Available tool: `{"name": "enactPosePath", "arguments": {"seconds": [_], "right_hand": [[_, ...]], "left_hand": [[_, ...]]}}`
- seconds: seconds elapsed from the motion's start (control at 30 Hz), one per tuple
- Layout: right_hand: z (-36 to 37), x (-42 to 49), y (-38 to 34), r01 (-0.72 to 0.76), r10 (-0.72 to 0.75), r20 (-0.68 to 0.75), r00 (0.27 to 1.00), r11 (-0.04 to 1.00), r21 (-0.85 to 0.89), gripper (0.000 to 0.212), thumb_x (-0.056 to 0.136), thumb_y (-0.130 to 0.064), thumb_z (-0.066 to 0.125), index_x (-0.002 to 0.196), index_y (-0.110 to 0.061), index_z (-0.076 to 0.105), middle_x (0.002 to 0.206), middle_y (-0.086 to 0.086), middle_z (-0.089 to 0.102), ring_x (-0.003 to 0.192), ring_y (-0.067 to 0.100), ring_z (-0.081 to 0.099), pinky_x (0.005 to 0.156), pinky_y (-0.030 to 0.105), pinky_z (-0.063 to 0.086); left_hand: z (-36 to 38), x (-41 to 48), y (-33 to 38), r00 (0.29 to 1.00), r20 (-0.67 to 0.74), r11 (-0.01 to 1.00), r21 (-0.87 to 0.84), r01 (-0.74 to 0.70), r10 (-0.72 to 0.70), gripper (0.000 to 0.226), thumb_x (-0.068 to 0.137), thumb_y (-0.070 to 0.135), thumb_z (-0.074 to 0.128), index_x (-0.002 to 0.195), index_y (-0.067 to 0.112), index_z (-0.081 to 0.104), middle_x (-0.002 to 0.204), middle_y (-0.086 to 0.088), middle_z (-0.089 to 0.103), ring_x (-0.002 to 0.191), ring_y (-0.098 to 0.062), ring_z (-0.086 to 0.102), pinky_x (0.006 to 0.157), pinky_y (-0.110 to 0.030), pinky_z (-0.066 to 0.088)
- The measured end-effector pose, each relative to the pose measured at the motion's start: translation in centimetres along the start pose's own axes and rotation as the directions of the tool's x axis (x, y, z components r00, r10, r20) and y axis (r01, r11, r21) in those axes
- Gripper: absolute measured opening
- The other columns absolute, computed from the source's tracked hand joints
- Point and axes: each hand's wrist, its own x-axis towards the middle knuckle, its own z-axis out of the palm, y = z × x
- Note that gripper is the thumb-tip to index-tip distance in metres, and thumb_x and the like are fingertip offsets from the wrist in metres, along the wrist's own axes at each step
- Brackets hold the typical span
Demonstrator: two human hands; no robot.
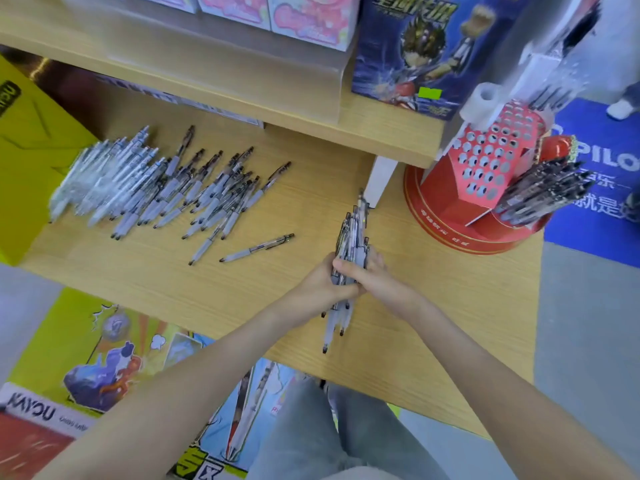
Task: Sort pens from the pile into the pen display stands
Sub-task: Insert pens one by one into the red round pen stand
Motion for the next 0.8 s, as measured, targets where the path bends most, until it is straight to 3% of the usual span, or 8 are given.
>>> {"name": "enactPosePath", "arguments": {"seconds": [0.07, 0.17, 0.23, 0.33, 0.43, 0.5, 0.63, 0.8], "right_hand": [[-0.4, -1.2, -0.3, -0.013, 0.013, -0.004, 1.0, 0.998, -0.053, 0.126, 0.053, -0.092, 0.04, 0.152, -0.027, -0.004, 0.157, -0.005, -0.019, 0.143, 0.02, -0.022, 0.114, 0.049, -0.004], [-1.1, -3.1, -0.5, 0.007, -0.008, -0.01, 1.0, 0.995, -0.102, 0.127, 0.048, -0.086, 0.026, 0.15, -0.019, -0.01, 0.156, -0.001, -0.022, 0.143, 0.024, -0.022, 0.115, 0.049, -0.005], [-2.0, -4.3, -0.8, 0.022, -0.027, -0.036, 0.999, 0.991, -0.131, 0.122, 0.054, -0.084, 0.021, 0.15, -0.015, -0.011, 0.157, 0.0, -0.021, 0.144, 0.023, -0.019, 0.115, 0.047, -0.004], [-3.7, -5.9, -0.8, 0.09, -0.103, -0.069, 0.992, 0.982, -0.167, 0.098, 0.076, -0.074, 0.021, 0.151, -0.017, -0.005, 0.159, 0.002, -0.012, 0.145, 0.025, -0.013, 0.116, 0.045, 0.001], [-6.2, -7.3, -0.4, 0.197, -0.197, 0.004, 0.98, 0.978, -0.074, 0.085, 0.086, -0.066, 0.02, 0.146, -0.007, 0.028, 0.144, 0.026, 0.036, 0.134, 0.036, 0.035, 0.099, 0.012, 0.039], [-8.2, -8.4, 0.7, 0.247, -0.245, 0.047, 0.968, 0.968, -0.05, 0.096, 0.077, -0.08, 0.02, 0.136, -0.007, 0.046, 0.099, 0.022, 0.068, 0.104, 0.027, 0.061, 0.098, 0.018, 0.042], [-12.6, -10.6, 2.7, 0.344, -0.353, 0.044, 0.935, 0.929, 0.139, 0.052, 0.097, -0.037, 0.042, 0.138, -0.005, 0.037, 0.12, 0.027, 0.059, 0.117, 0.047, 0.049, 0.074, 0.023, 0.048], [-18.0, -12.7, 4.6, 0.431, -0.439, 0.005, 0.898, 0.884, 0.179, 0.016, 0.094, -0.017, 0.054, 0.099, -0.024, 0.04, 0.08, -0.016, 0.054, 0.104, 0.045, 0.053, 0.076, 0.041, 0.045]], "left_hand": [[0.1, 0.0, 0.0, 0.999, 0.04, 1.0, 0.02, 0.007, -0.008, 0.055, 0.085, 0.022, 0.068, 0.131, 0.013, 0.039, 0.121, 0.003, 0.058, 0.106, -0.005, 0.058, 0.089, -0.031, 0.05], [0.8, -0.3, 0.8, 0.997, 0.079, 0.999, 0.045, 0.003, -0.007, 0.08, 0.079, 0.033, 0.071, 0.144, 0.018, 0.026, 0.137, -0.004, 0.05, 0.122, -0.021, 0.053, 0.081, -0.022, 0.049], [1.6, -0.5, 1.6, 0.998, 0.07, 0.999, 0.042, -0.002, -0.001, 0.09, 0.076, 0.036, 0.073, 0.148, 0.021, 0.021, 0.143, -0.008, 0.046, 0.126, -0.025, 0.051, 0.067, -0.016, 0.048], [3.2, -0.9, 3.2, 0.997, 0.072, 1.0, -0.016, 0.018, -0.016, 0.104, 0.066, 0.042, 0.079, 0.149, 0.025, 0.018, 0.136, -0.011, 0.054, 0.113, -0.023, 0.059, 0.082, -0.028, 0.049], [5.4, -1.0, 4.5, 0.996, 0.088, 0.998, -0.059, -0.028, 0.033, 0.064, 0.083, 0.022, 0.074, 0.134, 0.019, 0.037, 0.084, -0.003, 0.068, 0.081, -0.019, 0.061, 0.084, -0.038, 0.042], [7.5, -0.8, 5.0, 0.996, 0.059, 0.992, -0.116, -0.055, 0.062, 0.049, 0.089, 0.01, 0.067, 0.13, 0.016, 0.041, 0.073, 0.004, 0.068, 0.073, -0.015, 0.063, 0.081, -0.032, 0.045], [13.6, -0.6, 6.0, 0.995, -0.068, 0.977, -0.195, -0.087, 0.075, 0.083, 0.078, 0.019, 0.075, 0.145, 0.009, 0.027, 0.119, -0.025, 0.06, 0.08, -0.014, 0.069, 0.088, -0.034, 0.047], [21.0, 0.0, 8.5, 0.969, -0.201, 0.951, -0.242, -0.192, 0.145, 0.032, 0.092, -0.002, 0.058, 0.1, 0.027, 0.046, 0.073, 0.004, 0.061, 0.062, -0.004, 0.06, 0.056, -0.01, 0.047]]}}
